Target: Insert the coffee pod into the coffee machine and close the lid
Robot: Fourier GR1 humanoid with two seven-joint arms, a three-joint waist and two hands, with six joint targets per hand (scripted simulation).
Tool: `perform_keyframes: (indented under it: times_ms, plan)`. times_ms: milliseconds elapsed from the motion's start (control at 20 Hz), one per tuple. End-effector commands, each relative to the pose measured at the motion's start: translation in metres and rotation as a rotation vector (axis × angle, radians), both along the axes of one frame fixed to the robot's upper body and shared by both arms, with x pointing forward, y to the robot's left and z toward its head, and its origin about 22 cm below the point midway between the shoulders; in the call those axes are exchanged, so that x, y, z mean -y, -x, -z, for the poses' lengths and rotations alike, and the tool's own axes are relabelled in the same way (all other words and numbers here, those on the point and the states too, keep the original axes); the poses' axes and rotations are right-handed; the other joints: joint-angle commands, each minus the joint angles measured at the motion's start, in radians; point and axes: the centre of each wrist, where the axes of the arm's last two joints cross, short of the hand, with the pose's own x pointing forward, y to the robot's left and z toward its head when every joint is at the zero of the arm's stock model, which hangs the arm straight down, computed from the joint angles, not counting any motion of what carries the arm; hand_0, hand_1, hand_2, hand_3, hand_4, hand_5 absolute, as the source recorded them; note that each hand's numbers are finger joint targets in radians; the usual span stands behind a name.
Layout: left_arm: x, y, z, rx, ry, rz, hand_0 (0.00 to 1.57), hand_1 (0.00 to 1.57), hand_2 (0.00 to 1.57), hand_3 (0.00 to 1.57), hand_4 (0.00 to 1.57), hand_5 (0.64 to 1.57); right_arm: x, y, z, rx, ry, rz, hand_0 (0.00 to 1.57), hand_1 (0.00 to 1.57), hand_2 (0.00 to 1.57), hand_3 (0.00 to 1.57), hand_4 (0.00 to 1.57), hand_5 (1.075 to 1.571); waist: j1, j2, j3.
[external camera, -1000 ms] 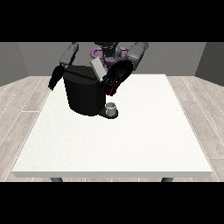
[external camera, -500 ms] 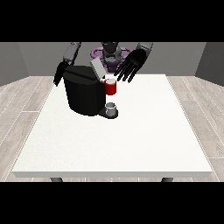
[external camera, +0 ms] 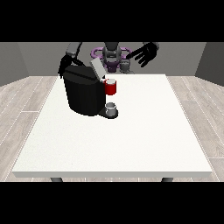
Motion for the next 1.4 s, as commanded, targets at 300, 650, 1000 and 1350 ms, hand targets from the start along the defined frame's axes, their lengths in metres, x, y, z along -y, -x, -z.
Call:
perform_keyframes:
  times_ms: [300, 650, 1000, 1350]
  plan:
    - [-0.009, 0.087, 0.146, -0.327, 0.333, -0.060, 0.00, 0.00, 0.00, 0.00, 0.37, 1.571, -0.009, 0.005, -0.013, 0.033, -0.093, -0.117, 0.00, 0.00, 0.00, 0.00, 0.00, 1.571, 0.150, -0.248, 0.0019]
    - [0.000, 0.090, 0.141, -0.348, 0.355, -0.105, 0.00, 0.00, 0.00, 0.00, 0.40, 1.571, -0.015, -0.016, -0.050, 0.089, -0.002, -0.261, 0.00, 0.00, 0.00, 0.00, 0.25, 1.571, 0.173, -0.233, 0.0024]
    - [0.026, 0.104, 0.138, -0.335, 0.396, -0.039, 0.00, 0.00, 0.00, 0.00, 0.38, 1.571, 0.032, -0.053, -0.074, 0.076, -0.044, -0.125, 0.00, 0.00, 0.00, 0.00, 0.00, 1.571, 0.262, -0.193, 0.0028]
    - [0.021, 0.099, 0.106, -0.266, 0.389, -0.027, 0.00, 0.00, 0.00, 0.00, 0.38, 1.571, 0.040, -0.071, -0.087, 0.050, -0.160, -0.092, 0.00, 0.00, 0.00, 0.00, 0.09, 1.571, 0.308, -0.120, 0.0029]
